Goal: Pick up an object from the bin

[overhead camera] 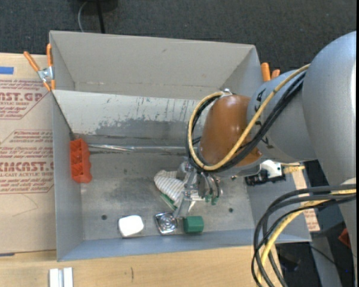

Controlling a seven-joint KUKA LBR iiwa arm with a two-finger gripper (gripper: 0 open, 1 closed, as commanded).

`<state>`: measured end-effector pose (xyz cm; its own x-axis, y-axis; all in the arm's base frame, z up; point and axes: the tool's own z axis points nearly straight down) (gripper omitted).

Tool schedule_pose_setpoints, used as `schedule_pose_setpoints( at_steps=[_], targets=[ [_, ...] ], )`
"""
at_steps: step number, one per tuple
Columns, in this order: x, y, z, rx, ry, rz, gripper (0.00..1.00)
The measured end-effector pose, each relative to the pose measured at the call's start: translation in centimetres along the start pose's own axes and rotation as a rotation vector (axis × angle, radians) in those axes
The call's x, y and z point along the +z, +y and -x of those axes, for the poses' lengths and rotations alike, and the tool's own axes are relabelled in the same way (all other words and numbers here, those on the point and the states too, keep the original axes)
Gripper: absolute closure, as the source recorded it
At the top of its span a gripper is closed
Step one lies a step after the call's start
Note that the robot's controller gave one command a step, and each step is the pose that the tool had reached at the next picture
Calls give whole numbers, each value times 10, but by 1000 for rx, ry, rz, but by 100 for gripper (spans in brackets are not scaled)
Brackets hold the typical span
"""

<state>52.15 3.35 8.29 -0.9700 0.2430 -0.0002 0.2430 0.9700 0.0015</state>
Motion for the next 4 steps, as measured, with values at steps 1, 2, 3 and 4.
schedule_pose_setpoints(
  at_steps=[1, 2, 3, 4],
  targets=[
    [5, 0, -2, -289, -6, 1, 0],
    [12, 1, -9, 34, 4, 2, 100],
    [12, 1, -9, 34, 4, 2, 100],
    [8, 0, -10, 35, 6, 1, 100]
  ],
)
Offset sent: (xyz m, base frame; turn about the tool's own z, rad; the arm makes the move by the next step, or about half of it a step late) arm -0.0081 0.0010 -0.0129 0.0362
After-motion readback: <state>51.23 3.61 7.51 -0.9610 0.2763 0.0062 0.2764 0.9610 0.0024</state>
